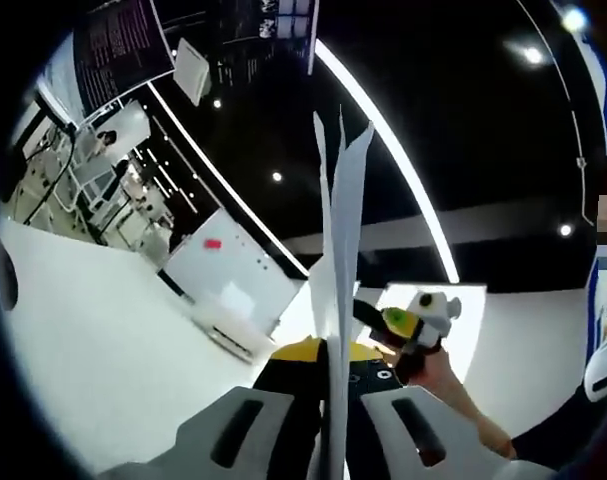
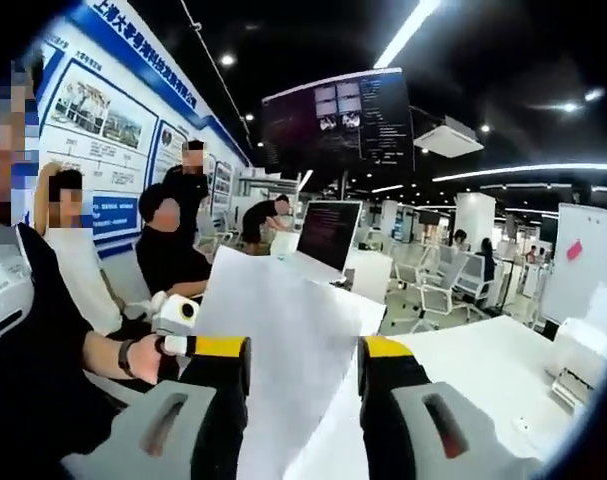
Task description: Organize the stack of printing papers by aligning and flattening the scattered papers on the table
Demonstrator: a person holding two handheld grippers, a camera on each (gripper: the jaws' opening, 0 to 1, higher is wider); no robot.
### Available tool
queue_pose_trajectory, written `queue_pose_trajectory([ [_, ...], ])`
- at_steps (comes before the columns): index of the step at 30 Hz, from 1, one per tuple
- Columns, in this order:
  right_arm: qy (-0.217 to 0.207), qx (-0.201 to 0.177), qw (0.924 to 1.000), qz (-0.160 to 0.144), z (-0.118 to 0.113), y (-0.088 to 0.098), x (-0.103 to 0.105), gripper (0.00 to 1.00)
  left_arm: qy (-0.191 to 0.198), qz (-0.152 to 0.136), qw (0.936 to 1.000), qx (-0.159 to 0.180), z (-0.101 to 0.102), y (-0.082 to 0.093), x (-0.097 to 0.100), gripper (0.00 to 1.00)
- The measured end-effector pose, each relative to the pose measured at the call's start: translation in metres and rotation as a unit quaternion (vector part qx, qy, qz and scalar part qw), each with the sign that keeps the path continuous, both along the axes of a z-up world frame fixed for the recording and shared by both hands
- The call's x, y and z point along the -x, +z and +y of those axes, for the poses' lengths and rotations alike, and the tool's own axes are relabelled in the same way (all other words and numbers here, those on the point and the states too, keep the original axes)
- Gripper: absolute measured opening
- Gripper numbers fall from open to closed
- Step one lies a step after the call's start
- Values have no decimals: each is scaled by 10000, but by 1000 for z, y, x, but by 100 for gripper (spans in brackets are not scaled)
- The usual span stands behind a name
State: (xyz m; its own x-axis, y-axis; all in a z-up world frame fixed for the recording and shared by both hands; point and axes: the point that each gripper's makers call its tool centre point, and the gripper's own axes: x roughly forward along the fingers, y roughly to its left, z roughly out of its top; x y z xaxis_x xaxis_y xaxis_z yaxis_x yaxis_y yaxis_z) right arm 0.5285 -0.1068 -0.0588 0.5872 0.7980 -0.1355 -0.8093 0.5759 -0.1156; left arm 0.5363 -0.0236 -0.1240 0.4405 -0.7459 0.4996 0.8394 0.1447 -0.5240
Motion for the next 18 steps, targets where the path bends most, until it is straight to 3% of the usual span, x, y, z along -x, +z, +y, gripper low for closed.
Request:
queue_pose_trajectory([
  [3, -227, -96, 9996, -131, -6, 4, -1, 62, 11, -4, 10000, 16, 0, 0, 0, 6],
  [7, -386, -236, 9987, -238, -14, 10, 1, 76, 12, 6, 10000, 23, 0, 0, 1, 6],
  [13, -625, -455, 9963, -380, -27, 18, 7, 87, 1, 49, 10000, 78, 0, 1, 0, 6],
  [18, -801, -531, 9946, -403, -39, 18, 9, 90, -36, 137, 9997, 174, 1, 1, -1, 6],
])
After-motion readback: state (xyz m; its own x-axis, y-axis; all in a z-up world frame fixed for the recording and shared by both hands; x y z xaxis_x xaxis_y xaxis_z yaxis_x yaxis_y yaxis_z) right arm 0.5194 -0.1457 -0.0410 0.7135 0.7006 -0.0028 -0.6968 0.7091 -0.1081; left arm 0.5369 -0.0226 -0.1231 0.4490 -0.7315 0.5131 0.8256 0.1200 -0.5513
